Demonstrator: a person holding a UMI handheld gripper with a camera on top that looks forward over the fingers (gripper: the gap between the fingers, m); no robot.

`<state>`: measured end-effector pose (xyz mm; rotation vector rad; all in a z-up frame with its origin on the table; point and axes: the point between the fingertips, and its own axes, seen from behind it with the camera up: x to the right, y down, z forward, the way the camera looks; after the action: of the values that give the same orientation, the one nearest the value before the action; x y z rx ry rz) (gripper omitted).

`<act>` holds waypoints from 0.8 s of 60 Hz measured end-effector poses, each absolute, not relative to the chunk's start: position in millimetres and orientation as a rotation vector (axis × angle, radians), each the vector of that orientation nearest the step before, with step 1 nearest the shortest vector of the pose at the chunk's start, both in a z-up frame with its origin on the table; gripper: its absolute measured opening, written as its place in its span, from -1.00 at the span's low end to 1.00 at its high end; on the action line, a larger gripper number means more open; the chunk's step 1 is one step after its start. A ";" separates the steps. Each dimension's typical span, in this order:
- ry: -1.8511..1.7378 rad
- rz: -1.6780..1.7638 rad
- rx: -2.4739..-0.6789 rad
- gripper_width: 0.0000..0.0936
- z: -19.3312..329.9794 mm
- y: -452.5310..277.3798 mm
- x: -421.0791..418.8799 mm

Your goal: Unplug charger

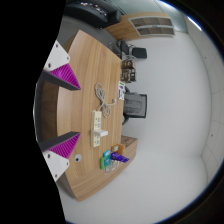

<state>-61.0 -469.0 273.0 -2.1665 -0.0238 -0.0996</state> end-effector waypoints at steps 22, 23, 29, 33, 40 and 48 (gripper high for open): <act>0.056 -0.107 -2.269 0.84 205.5 -453.4 -0.1; 0.062 -0.115 -2.269 0.85 200.9 -449.4 6.3; 0.090 -0.151 -2.247 0.84 176.6 -414.9 39.1; 0.093 -0.145 -2.224 0.82 162.2 -381.4 51.3; 0.085 -0.141 -2.146 0.82 141.6 -307.4 72.6; 0.039 -0.165 -2.085 0.80 112.4 -222.3 88.9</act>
<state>88.9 -222.3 112.4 -2.0845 0.0395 -0.1655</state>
